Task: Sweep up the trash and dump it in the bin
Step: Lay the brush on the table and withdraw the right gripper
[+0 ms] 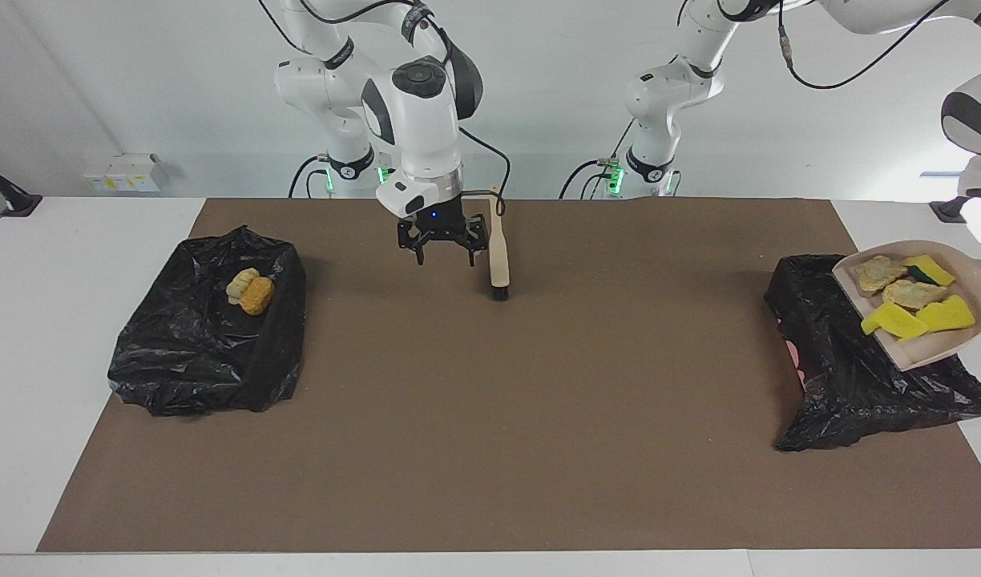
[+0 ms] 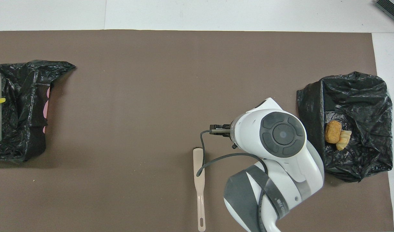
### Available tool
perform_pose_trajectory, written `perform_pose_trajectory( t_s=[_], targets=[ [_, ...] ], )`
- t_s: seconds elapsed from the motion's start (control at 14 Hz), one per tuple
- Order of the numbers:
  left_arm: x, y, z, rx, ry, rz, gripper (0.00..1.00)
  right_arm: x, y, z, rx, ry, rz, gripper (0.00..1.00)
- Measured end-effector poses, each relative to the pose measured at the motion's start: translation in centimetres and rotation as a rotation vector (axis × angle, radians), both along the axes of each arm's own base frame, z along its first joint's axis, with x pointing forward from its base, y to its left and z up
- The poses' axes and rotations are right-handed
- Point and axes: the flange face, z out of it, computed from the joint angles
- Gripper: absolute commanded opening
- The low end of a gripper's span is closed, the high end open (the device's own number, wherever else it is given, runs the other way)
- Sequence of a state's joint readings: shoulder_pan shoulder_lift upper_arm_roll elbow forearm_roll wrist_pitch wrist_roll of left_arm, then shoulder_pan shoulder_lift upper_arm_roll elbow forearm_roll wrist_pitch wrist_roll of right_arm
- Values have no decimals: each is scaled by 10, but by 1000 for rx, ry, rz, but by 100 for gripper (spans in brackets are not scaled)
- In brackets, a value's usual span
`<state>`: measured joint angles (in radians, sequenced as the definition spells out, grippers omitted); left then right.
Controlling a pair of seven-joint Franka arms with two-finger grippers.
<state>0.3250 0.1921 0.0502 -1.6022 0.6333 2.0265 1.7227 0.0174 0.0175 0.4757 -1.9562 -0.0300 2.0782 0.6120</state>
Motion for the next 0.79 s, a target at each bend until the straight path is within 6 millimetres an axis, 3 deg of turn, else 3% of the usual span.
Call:
perform_pose_trajectory(
  t_s=[0.21,0.43,0.79],
  targets=[
    [7,-14,6,112,3,-10,0,19,-38,33,-28,23,-7,100],
    [12,-28,13,209,-14,-2,0,35,-99,77,-51,37,-19,100],
    [16,-40,24,355,2,-43,0,28,-198,138,-67,54,-53,100]
  ],
)
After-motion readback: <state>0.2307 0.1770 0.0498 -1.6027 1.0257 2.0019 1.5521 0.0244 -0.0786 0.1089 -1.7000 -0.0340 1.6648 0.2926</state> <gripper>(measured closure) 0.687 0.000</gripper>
